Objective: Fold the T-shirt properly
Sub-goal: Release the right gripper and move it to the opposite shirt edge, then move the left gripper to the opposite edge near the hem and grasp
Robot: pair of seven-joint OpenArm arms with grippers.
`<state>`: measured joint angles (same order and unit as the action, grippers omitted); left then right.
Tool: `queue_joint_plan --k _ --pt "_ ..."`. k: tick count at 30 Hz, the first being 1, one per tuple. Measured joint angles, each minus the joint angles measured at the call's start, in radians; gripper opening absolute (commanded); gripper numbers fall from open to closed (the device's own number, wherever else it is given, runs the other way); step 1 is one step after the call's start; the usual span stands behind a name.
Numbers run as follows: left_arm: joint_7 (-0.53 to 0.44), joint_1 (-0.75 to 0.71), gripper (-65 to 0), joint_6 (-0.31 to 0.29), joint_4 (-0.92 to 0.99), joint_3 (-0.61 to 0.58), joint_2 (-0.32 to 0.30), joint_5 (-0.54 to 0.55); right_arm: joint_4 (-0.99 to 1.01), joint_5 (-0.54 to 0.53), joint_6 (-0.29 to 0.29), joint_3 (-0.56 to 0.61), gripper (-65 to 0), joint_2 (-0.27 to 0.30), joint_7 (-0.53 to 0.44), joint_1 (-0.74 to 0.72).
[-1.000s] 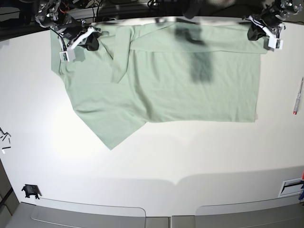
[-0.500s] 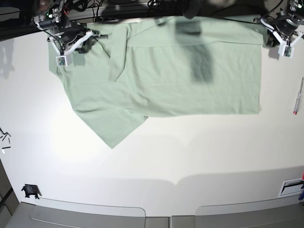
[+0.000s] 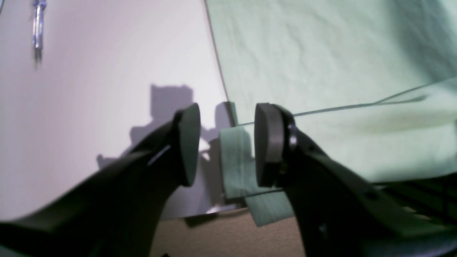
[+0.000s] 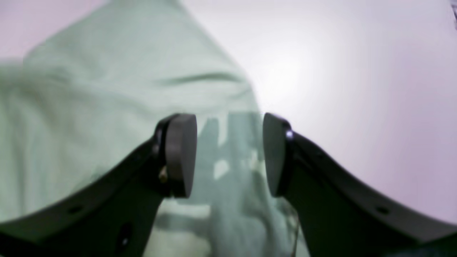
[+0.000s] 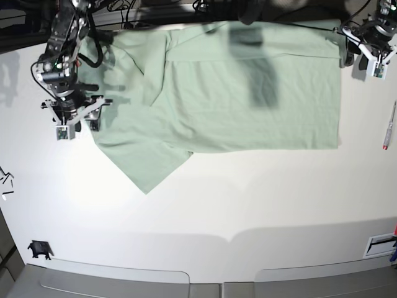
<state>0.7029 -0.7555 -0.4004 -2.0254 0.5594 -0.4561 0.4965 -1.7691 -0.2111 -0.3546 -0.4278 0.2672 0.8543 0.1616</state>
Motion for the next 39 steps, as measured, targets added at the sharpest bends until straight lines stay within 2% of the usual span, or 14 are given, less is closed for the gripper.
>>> queue_joint_plan --k 4,7,11,16,19,24,25,27,28,33,39 --pt "0.0 -0.002 -41.7 0.0 0.0 0.0 0.002 0.0 0.259 -0.006 -0.012 0.0 -36.5 0.037 -0.021 -0.138" --pt "-0.001 -0.001 -41.7 0.0 0.0 0.0 0.0 0.0 0.461 -0.051 -0.047 -0.001 -36.5 0.075 -0.027 -0.251" --pt "-0.001 -0.002 -41.7 -0.001 0.0 0.0 0.001 0.001 0.722 -0.126 -0.125 -0.002 -36.5 0.114 -0.048 -0.393" --pt "0.0 0.0 -41.7 0.0 0.0 0.0 0.0 0.024 0.963 -0.229 -0.223 -0.004 -36.5 0.121 -0.074 -0.517" --pt "0.0 -0.001 -41.7 -0.001 0.0 0.0 0.002 0.027 1.011 -0.297 -0.285 -0.004 -36.5 0.109 -0.042 -0.519" --pt "0.0 0.0 -41.7 0.0 0.0 0.0 0.002 0.027 1.011 -0.368 -0.309 -0.004 -38.1 0.09 0.033 -0.509" --pt "0.0 0.0 -41.7 0.0 0.0 0.0 0.002 0.026 1.011 -0.367 -0.309 -0.004 -42.8 0.09 0.034 -0.51" --pt "0.0 0.0 -41.0 0.0 0.0 0.0 0.002 0.027 1.011 -0.362 -0.308 -0.004 -61.7 0.088 0.05 -0.507" --pt "0.0 0.0 -39.6 0.0 0.0 0.0 0.002 0.027 1.015 -0.361 -0.307 -0.004 -65.0 0.088 0.052 -0.505" --pt "-0.032 0.086 -37.8 -0.004 0.049 0.0 0.002 0.03 1.016 -0.363 -0.308 -0.004 -65.0 0.084 0.052 -0.503" --pt "-0.028 0.346 -37.8 -0.002 0.333 0.003 0.01 0.105 1.017 -0.363 -0.309 -0.004 -65.0 0.078 0.052 -0.504"
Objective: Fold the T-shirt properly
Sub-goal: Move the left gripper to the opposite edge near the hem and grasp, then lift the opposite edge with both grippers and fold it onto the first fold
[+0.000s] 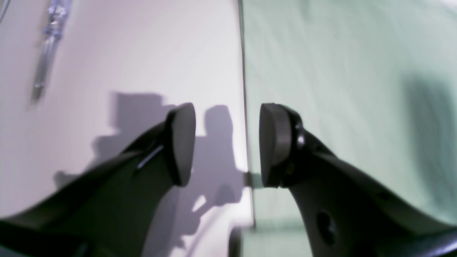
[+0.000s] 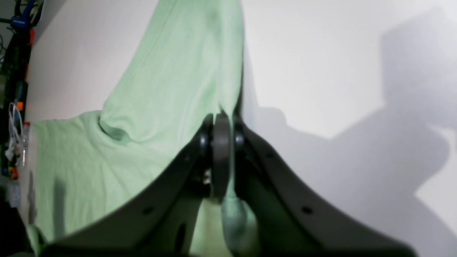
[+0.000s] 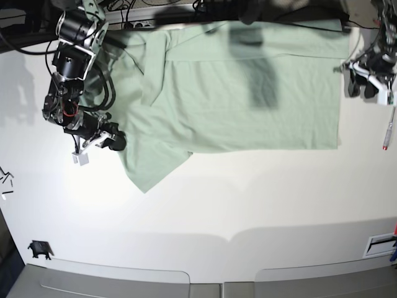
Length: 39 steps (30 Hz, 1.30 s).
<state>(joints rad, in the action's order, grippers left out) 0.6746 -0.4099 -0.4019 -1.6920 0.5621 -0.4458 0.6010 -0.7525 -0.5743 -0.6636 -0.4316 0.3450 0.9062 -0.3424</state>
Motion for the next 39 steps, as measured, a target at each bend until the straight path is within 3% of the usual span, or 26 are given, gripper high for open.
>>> queue_joint_plan --k 8,16,28,31,34,39 --pt "0.061 0.357 -32.3 -0.061 0.463 0.001 0.0 0.093 0.0 0.0 0.0 0.0 -65.0 -0.001 0.001 0.0" --pt "0.045 0.562 -32.3 -0.16 0.816 -0.003 -0.004 0.164 0.0 0.0 0.001 0.0 -65.0 -0.001 0.001 0.0" --pt "0.002 0.615 -33.0 -0.199 0.879 -0.25 -0.015 0.205 -0.001 0.0 0.001 0.0 -65.0 -0.001 0.0 0.001" --pt "0.008 0.618 -42.3 -0.198 0.879 -0.256 -0.014 0.2 -0.001 0.0 0.001 0.0 -65.0 -0.001 0.0 0.001" --pt "0.005 0.613 -65.0 -0.193 0.881 -0.26 -0.014 0.185 -0.001 -0.002 0.001 0.0 -65.0 -0.001 0.0 0.001" --pt "-0.002 0.609 -65.0 -0.197 0.864 -0.261 -0.011 0.178 -0.008 -0.046 0.001 0.0 -65.0 -0.002 0.01 0.005"
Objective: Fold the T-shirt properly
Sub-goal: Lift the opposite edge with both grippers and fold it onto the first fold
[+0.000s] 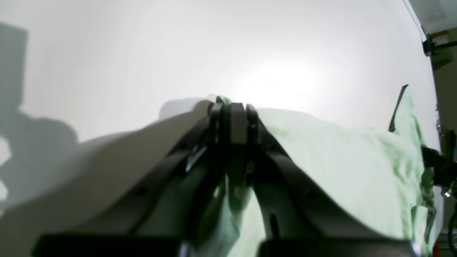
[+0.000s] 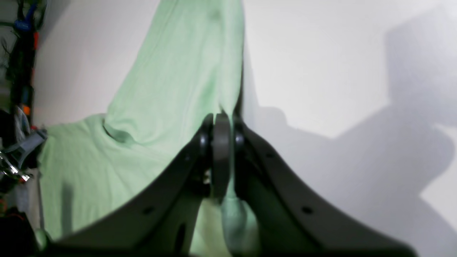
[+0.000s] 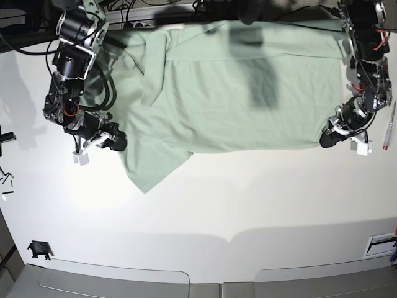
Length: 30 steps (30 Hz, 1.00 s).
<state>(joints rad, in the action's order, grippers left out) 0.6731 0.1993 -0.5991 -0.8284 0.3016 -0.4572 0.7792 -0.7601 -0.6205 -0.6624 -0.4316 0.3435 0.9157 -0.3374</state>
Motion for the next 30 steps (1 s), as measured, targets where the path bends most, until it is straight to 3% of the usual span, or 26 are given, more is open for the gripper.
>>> queue_joint_plan --k 2,7,13,21,30 --pt "0.011 -0.009 -65.0 -0.006 -0.04 -0.002 0.001 -0.011 -0.015 -0.01 -0.031 0.0 -65.0 0.0 0.023 0.0" --pt "0.137 -0.053 -65.0 0.006 -0.224 -0.006 0.003 -0.04 -0.095 -0.009 -0.026 0.003 -65.0 0.0 0.097 0.01" --pt "0.138 -0.192 -65.0 0.036 -0.526 -0.007 -0.033 0.006 -0.3 -0.121 -0.026 0.005 -65.0 -0.001 0.167 0.08" --pt "0.14 -0.333 -65.0 0.041 -0.713 -0.005 -0.053 -0.013 -0.557 -0.203 -0.027 0.004 -65.0 0.0 0.249 0.233" --pt "0.178 -0.487 -65.0 0.041 -0.875 0.171 -0.054 0.01 -0.792 -0.203 -0.029 -0.009 -65.0 -0.001 0.302 0.441"
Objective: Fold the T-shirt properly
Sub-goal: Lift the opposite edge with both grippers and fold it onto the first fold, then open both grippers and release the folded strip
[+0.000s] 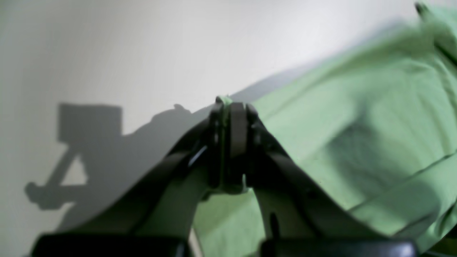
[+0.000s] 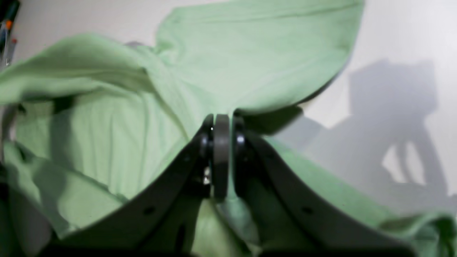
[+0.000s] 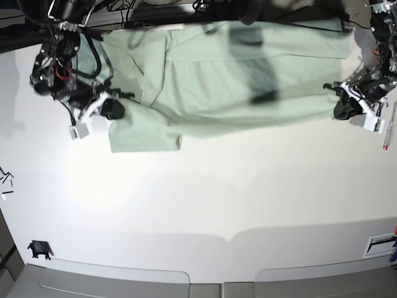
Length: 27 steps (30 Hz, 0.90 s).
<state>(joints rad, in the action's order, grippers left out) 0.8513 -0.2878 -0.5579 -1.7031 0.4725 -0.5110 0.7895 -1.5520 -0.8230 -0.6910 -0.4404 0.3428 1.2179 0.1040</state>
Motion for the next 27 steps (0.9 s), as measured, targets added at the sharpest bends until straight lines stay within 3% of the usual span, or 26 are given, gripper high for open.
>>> queue_joint_plan --k 5,13,20,27 --pt "0.04 -0.1 -65.0 -0.001 -0.028 0.062 -0.002 0.04 -0.051 -0.008 -0.002 -0.047 -65.0 0.0 0.071 0.053" --pt "0.04 -0.188 -65.0 -0.003 -0.028 0.066 -0.001 0.037 -0.052 -0.017 -0.002 -0.119 -65.0 0.0 0.11 0.151" --pt "0.028 -0.188 -65.0 -0.003 -0.029 0.066 -0.001 0.037 -0.052 -0.191 -0.002 -0.209 -65.0 -0.002 0.134 0.244" --pt "0.01 -0.188 -65.0 -0.003 -0.029 0.066 -0.002 0.037 -0.052 -0.21 -0.002 -0.216 -65.0 -0.016 0.136 0.261"
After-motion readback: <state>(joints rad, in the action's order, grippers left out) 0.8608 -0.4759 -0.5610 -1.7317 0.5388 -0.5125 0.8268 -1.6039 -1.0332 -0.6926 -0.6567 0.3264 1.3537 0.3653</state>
